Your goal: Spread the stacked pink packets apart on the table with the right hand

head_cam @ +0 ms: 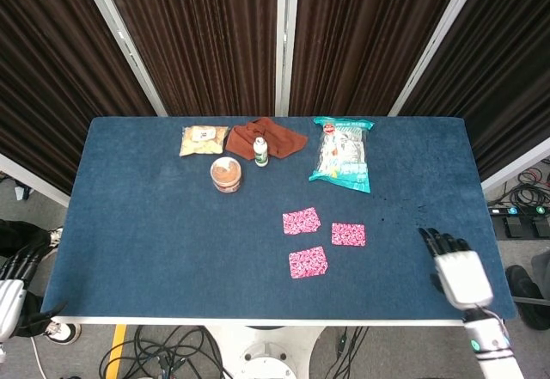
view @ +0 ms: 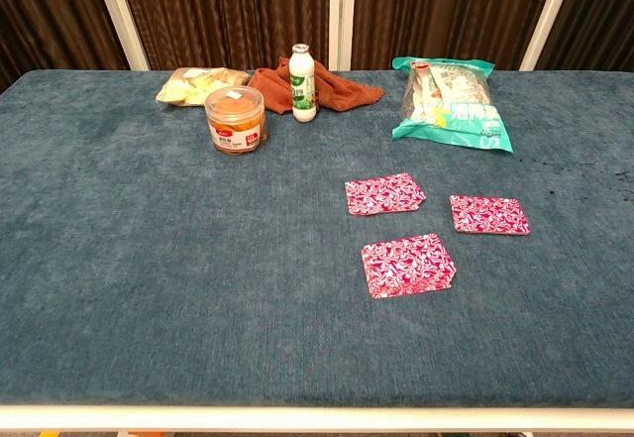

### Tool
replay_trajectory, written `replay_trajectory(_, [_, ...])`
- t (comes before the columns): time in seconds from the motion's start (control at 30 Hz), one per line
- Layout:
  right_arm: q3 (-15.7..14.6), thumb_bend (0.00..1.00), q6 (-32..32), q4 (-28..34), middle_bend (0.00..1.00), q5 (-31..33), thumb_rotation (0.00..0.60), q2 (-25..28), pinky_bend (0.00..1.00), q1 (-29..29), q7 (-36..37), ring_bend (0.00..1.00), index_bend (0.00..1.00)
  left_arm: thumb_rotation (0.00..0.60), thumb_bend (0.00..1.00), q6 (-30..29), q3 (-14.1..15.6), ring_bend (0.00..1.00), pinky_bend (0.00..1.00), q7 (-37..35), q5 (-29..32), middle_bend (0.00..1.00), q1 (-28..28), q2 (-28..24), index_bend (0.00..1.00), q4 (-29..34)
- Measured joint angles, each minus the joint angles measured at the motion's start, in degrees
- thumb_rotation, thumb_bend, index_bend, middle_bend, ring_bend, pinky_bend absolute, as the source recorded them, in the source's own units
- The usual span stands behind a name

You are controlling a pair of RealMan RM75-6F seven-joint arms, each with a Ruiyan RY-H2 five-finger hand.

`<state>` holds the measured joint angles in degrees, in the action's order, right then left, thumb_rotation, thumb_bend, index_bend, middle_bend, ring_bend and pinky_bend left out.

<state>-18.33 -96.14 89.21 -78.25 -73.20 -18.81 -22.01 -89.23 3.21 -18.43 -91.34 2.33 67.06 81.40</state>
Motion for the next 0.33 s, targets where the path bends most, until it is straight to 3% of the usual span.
replay_trajectory(0.2, [-0.5,0.11,-7.4,-4.4,0.01,-3.0,0.6,1.2,0.0,9.9,5.4,0.0,0.0,0.6,0.13,-0.1,-0.2,0.0,0.11,2.3,-0.3,0.08,-0.4,-0.7,0.11,2.3])
replay_trajectory(0.33, [0.8,0.12,-8.4,-5.5,0.0,-4.3,0.6,2.5,0.0,12.9,8.9,0.0,0.0,0.6,0.13,0.2,-0.6,0.0,0.11,3.8,-0.4,0.08,-1.0,-1.2,0.11,3.7])
